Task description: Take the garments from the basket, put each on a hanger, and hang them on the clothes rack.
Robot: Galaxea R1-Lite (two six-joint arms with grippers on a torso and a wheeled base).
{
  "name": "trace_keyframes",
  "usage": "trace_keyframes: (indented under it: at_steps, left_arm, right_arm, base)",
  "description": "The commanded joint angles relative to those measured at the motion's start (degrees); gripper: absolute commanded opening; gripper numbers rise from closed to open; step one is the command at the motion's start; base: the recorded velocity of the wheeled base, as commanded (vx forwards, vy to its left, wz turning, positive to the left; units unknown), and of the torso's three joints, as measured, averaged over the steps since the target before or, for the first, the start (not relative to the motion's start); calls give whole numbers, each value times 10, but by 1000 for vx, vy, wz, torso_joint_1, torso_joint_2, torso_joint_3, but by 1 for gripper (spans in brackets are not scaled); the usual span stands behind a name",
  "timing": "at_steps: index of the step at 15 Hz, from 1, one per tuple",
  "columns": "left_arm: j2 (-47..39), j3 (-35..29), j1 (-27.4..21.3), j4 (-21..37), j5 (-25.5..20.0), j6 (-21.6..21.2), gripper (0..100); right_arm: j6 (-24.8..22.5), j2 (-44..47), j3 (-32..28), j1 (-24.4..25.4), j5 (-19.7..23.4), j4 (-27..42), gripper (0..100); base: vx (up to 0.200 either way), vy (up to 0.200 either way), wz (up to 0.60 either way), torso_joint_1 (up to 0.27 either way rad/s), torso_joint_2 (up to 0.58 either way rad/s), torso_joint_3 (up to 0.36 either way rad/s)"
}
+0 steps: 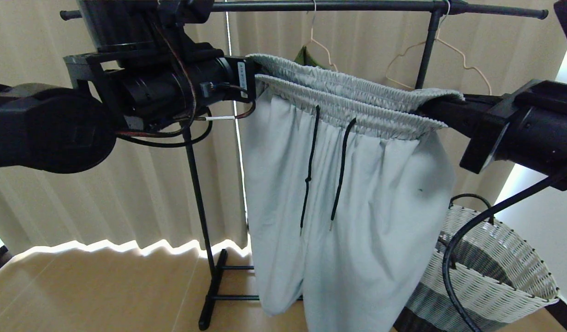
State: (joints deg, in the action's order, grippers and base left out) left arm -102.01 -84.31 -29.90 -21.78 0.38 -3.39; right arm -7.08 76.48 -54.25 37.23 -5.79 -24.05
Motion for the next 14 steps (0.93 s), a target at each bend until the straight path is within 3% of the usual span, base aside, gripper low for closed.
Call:
trace_keyframes:
  at_steps: [1,4,7,10,14]
  left_arm:
    - [13,15,3,2,1,0,0]
    - [95,92,16,54,-1,-1,0]
    - [174,136,11,148,-6,-2,0]
    - [212,178,-6,156,-6,-11,0]
    - [214,179,-11,154,-6,-20,0]
  right_arm:
    - [-1,3,1,-1,-1,0,0]
    - [-2,39,-12,-47,-1,-6,0]
    - [0,105,-73,-66,0,-28,0]
    - [-1,143,-77,-66,-2,-69,0]
    - [-1,137,-75,-66,-4,-71,0]
  base:
    - [0,0,0,0,0,0]
    - [0,0,0,0,0,0]
    - [0,0,0,0,0,0]
    - [0,0,0,0,0,0]
    - [0,0,0,0,0,0]
